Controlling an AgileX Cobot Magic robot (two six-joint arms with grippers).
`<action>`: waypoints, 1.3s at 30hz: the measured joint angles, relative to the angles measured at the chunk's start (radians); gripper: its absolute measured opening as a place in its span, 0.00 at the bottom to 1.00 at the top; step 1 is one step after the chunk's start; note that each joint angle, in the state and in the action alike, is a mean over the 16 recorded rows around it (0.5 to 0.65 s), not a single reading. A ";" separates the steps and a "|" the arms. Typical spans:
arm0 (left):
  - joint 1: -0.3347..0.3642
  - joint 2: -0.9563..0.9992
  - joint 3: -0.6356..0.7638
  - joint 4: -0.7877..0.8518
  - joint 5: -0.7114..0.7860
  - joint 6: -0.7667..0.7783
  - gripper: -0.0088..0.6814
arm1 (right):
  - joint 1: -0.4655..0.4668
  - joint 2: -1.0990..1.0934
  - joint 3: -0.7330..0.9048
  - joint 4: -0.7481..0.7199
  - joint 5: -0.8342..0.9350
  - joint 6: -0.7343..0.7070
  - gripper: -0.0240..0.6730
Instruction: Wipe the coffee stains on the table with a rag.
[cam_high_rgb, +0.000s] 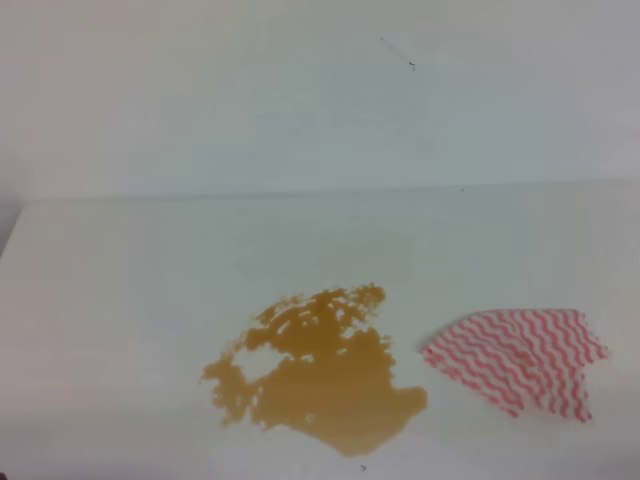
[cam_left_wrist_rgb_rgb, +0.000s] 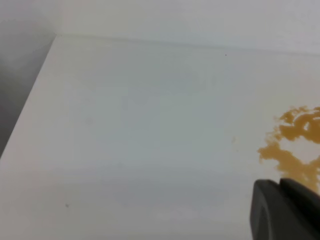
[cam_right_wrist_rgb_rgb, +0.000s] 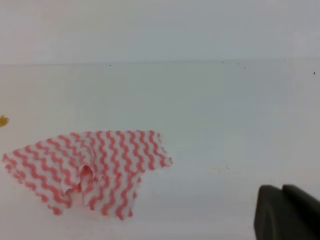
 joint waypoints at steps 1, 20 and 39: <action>0.000 0.000 0.000 0.000 0.000 0.000 0.01 | 0.000 0.000 0.000 0.000 0.000 0.000 0.03; 0.000 0.000 0.000 0.000 0.000 0.000 0.01 | 0.000 -0.007 0.009 0.000 -0.003 0.000 0.03; 0.000 0.000 0.000 0.000 0.000 0.000 0.01 | 0.000 0.000 0.000 0.000 0.000 0.000 0.03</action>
